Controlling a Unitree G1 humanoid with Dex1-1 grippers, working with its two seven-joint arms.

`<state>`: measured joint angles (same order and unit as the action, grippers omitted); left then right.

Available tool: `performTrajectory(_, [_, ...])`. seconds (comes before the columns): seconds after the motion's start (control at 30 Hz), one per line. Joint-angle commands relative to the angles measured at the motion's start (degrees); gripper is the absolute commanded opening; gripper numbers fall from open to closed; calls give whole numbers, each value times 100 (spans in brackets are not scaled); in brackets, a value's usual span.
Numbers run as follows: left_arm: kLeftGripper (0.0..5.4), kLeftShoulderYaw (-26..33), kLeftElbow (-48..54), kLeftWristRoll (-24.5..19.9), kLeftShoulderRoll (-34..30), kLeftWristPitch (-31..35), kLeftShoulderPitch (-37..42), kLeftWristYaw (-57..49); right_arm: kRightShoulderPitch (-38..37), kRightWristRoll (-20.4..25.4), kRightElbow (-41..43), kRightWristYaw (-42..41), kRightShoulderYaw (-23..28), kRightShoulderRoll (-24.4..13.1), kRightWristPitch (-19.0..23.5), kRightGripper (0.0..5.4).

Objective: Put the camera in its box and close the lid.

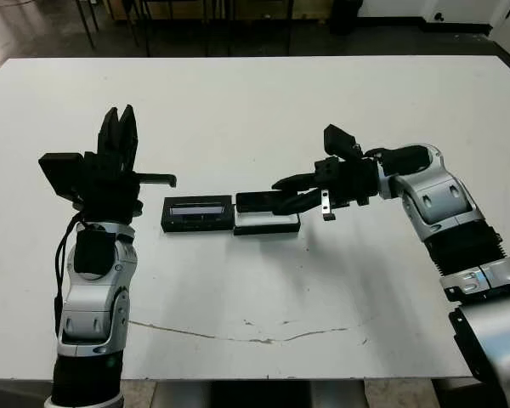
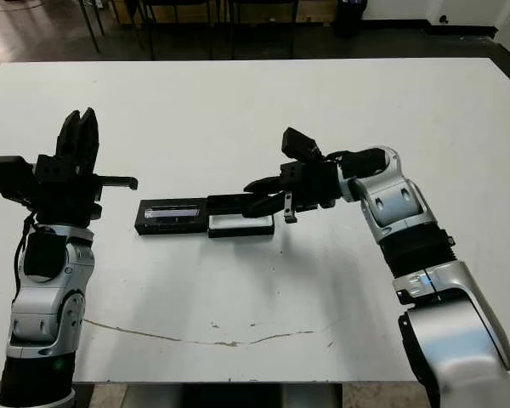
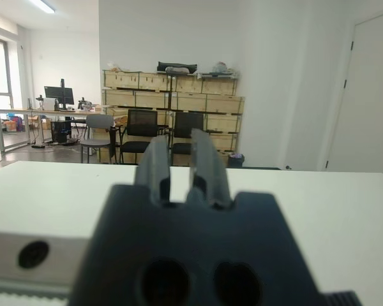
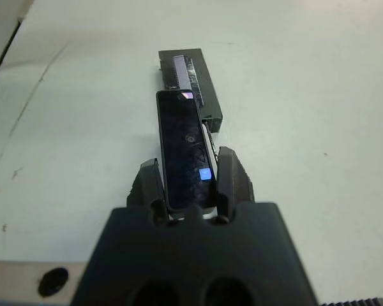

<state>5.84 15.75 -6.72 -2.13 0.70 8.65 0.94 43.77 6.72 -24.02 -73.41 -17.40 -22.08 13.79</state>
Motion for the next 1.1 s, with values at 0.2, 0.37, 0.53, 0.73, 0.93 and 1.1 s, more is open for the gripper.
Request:
performTrajectory(0.2, [0,20,-76,-15,-14,28,-71,8,62,-95,-423,147,69,-32,-230,9])
performTrajectory(0.37, [0,1,-65,21,-24,14,-83,7,91,-198,-588,99,9,-52,-364,9])
performTrajectory(0.53, [0,-17,-57,63,-29,-10,-104,-2,51,-330,-683,75,-63,-51,-456,9])
performTrajectory(0.73, [0,-30,-37,116,-24,20,-117,-51,44,-424,-886,-29,-152,-13,-622,9])
performTrajectory(0.93, [0,-30,-70,92,-37,-47,-123,-11,15,-431,-967,-61,-194,54,-669,9])
performTrajectory(1.1, [0,-40,-44,84,-20,-59,-144,-14,22,-517,-1091,-57,-246,96,-678,9])
